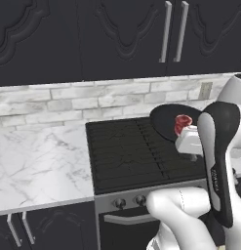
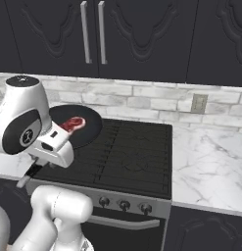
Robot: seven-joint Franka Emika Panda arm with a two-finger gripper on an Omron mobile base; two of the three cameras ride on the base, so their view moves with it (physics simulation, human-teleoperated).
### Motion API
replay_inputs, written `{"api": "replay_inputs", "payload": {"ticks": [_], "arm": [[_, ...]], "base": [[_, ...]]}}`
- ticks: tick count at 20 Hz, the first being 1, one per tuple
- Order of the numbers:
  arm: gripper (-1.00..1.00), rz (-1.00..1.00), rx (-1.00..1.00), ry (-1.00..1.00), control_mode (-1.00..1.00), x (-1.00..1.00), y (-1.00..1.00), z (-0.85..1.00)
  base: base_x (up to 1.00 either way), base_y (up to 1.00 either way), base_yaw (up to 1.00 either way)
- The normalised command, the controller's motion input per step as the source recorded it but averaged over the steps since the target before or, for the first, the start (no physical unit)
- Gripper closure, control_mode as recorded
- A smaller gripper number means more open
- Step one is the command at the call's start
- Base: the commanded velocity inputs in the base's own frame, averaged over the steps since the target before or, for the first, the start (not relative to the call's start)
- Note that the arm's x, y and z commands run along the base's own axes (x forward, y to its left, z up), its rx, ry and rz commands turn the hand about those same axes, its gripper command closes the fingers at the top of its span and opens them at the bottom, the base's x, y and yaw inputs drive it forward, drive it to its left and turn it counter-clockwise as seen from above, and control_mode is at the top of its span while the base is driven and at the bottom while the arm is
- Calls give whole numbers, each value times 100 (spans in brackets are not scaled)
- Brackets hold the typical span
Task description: Pick up the pan with the steak in it and place it on the dining table. Then place the steak on the plate.
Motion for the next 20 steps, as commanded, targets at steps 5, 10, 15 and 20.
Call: {"api": "replay_inputs", "payload": {"ticks": [5,10,15,20], "arm": [[100,0,0,0,-100,1,0,0],[100,0,0,0,-100,-8,0,0],[100,0,0,0,100,0,0,0],[100,0,0,0,100,0,0,0]], "base": [[0,0,0],[0,0,0],[-48,0,15],[-27,0,38]]}}
